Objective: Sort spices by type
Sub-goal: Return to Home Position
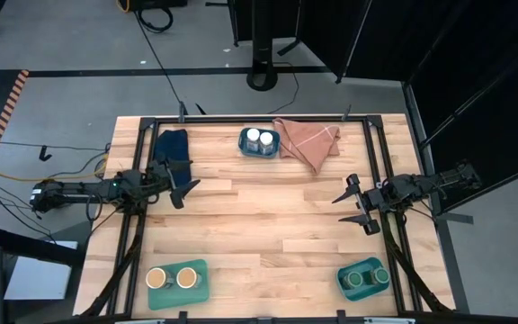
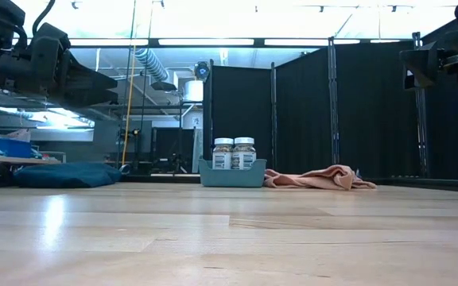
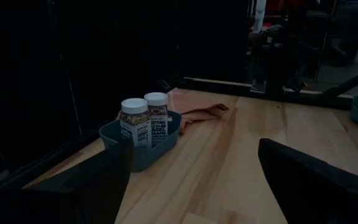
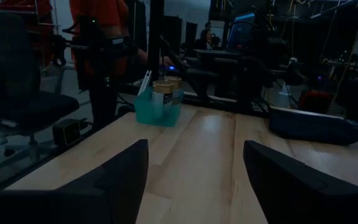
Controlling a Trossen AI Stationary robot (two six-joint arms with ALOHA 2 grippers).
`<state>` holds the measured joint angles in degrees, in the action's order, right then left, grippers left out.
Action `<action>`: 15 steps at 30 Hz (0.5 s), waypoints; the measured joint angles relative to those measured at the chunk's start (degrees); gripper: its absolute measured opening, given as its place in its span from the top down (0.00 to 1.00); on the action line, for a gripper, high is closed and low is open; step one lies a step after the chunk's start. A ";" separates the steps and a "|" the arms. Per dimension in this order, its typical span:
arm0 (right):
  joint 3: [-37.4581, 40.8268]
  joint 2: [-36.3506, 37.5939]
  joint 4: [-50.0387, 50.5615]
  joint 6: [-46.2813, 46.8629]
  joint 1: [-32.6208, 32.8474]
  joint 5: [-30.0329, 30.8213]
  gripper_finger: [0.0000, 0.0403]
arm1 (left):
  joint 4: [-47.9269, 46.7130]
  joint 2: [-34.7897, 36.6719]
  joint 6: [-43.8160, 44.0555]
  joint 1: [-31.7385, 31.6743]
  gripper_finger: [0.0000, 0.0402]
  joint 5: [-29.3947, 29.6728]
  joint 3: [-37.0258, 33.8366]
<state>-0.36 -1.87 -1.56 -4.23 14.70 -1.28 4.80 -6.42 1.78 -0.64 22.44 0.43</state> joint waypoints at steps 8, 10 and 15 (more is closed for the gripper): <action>0.00 0.00 -0.02 0.00 0.00 -0.02 0.33 | 0.00 0.00 0.00 0.00 0.13 0.00 0.00; 0.00 0.00 -0.02 0.00 0.00 0.00 0.33 | 0.00 0.00 0.00 0.00 0.13 0.00 0.00; 0.00 0.00 0.00 0.00 0.02 -0.02 0.33 | 0.00 0.00 -0.01 0.00 0.13 0.00 0.00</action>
<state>-0.36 -1.87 -1.56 -4.23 14.72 -1.30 4.80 -6.42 1.77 -0.64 22.44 0.43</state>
